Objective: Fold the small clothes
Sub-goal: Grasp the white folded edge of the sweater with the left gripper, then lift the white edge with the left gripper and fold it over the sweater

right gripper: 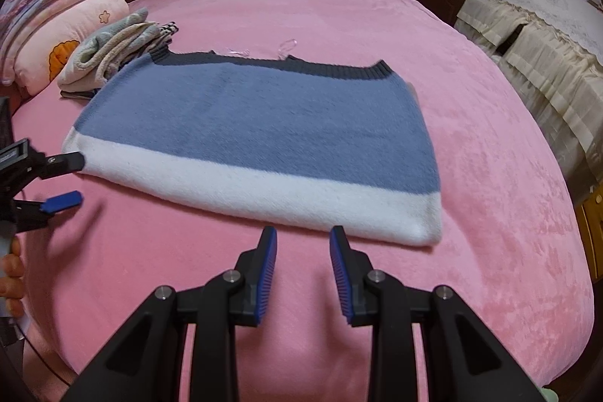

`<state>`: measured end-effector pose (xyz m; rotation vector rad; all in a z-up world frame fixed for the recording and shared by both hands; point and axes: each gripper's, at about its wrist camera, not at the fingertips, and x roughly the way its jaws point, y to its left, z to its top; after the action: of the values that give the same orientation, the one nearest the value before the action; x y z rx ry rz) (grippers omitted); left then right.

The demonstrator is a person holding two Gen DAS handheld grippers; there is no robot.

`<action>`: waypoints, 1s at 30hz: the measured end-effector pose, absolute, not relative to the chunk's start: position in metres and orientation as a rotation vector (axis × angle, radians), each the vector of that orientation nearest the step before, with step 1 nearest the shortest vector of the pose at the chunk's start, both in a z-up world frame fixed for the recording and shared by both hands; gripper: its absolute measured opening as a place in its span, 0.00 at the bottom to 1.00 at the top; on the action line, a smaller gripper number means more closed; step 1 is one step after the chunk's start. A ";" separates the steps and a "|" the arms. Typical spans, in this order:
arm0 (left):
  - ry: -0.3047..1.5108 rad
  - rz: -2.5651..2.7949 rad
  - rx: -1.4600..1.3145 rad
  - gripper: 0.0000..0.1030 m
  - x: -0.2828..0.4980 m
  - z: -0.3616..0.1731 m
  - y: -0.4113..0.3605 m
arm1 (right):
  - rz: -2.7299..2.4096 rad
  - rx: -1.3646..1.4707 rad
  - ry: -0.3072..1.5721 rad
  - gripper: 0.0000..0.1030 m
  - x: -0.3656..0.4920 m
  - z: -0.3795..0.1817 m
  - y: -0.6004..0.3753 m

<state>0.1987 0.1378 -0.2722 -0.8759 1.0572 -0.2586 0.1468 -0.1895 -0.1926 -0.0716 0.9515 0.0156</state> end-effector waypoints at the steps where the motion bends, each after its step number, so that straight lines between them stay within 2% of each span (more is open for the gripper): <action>1: 1.048 -0.258 -0.899 0.72 0.201 -0.276 0.140 | 0.020 -0.072 0.949 0.28 0.148 -0.192 -0.188; 13: 0.865 -0.275 -1.031 0.72 0.239 -0.297 0.147 | 0.040 -0.060 0.914 0.28 0.163 -0.187 -0.175; 22: 0.855 -0.240 -1.068 0.70 0.266 -0.298 0.147 | 0.041 -0.058 0.861 0.26 0.211 -0.177 -0.157; 23: 0.862 -0.218 -1.048 0.61 0.267 -0.297 0.146 | 0.035 -0.061 0.859 0.24 0.219 -0.177 -0.154; 24: 0.866 -0.198 -1.020 0.45 0.266 -0.295 0.146 | 0.031 -0.061 0.864 0.22 0.229 -0.180 -0.150; 26: 0.871 -0.181 -0.944 0.31 0.267 -0.290 0.146 | 0.033 -0.048 0.866 0.15 0.246 -0.185 -0.144; 30: 0.832 -0.174 -0.850 0.20 0.264 -0.274 0.143 | 0.013 -0.025 0.881 0.07 0.276 -0.201 -0.133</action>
<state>0.2642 0.1434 -0.2745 -0.8500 0.8324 -0.1745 0.2762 -0.1334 -0.2006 -0.0254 0.8814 0.0132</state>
